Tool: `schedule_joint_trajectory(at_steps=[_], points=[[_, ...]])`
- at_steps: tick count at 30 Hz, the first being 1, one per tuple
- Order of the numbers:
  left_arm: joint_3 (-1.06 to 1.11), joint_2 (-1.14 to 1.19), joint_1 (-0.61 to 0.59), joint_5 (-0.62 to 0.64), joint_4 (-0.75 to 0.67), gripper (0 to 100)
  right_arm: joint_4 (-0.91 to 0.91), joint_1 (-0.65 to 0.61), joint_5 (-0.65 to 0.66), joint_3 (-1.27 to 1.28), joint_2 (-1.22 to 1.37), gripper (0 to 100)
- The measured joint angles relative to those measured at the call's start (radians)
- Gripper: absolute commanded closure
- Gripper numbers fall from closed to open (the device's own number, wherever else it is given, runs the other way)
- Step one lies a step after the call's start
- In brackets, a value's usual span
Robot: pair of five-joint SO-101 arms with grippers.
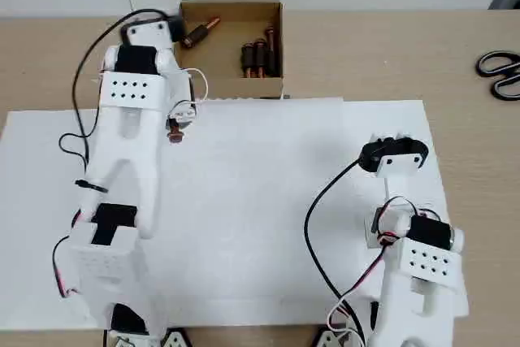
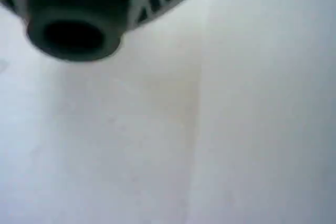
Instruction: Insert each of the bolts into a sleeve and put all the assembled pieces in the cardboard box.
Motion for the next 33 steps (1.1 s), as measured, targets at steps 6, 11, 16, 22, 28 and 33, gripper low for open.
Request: schedule_joint_trajectory(at_steps=[6,11,16,22,28,33], points=[[0.146,0.0,-0.069,0.489,0.0,100,0.0,0.0,0.0,0.0,0.0,99.2],[0.218,0.0,-0.081,0.842,-0.005,100,0.0,0.0,0.0,0.0,0.0,99.2],[0.222,0.0,-0.083,1.089,-0.064,100,0.0,0.0,0.0,0.0,0.0,99.2],[0.226,0.0,-0.083,1.157,-0.124,100,0.0,0.0,0.0,0.0,0.0,99.1],[0.226,0.0,-0.077,1.157,-0.132,96,0.0,0.0,0.0,0.0,0.0,99.1],[0.226,0.0,-0.077,1.157,-0.135,80,0.0,0.0,0.0,0.0,0.0,99.1]])
